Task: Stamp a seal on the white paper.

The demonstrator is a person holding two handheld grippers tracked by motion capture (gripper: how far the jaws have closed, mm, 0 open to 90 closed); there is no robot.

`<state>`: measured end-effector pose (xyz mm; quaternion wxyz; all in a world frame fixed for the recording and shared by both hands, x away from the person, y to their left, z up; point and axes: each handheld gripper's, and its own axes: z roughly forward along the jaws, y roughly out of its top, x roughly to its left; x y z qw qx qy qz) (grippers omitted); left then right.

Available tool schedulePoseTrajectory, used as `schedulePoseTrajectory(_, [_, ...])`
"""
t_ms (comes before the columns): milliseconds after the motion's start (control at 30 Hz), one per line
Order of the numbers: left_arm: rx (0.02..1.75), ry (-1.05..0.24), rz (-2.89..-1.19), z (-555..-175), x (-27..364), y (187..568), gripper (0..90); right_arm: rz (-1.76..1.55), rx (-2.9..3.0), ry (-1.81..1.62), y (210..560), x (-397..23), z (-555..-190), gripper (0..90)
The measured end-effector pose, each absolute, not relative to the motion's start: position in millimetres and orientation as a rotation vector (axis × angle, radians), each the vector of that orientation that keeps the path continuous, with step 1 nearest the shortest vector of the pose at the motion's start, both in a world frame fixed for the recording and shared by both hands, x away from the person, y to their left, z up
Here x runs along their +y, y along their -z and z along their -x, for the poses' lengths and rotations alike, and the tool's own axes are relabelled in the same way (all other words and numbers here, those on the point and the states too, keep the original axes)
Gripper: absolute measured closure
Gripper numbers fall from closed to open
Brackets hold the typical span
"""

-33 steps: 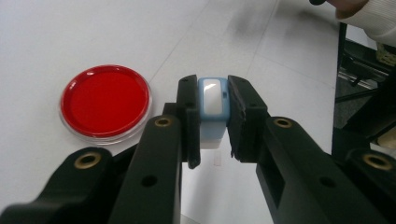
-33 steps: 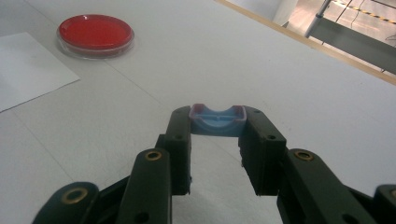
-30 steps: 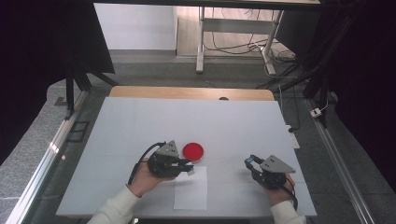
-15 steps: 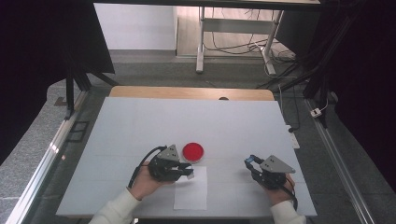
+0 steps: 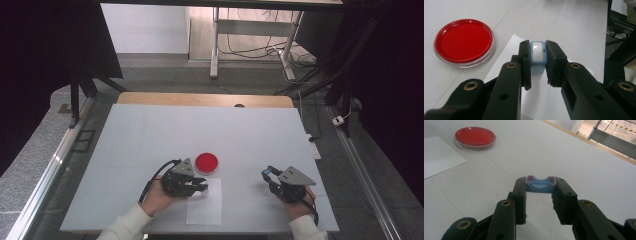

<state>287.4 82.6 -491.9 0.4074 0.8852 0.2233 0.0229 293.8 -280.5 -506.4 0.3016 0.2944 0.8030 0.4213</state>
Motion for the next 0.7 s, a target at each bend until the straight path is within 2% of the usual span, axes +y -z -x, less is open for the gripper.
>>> schedulePoseTrajectory(700, [0.547,-0.063,-2.254,-287.3,78.4,498.4,75.3,-0.780,2.130,-1.117,506.3,-280.5,-293.7,65.2])
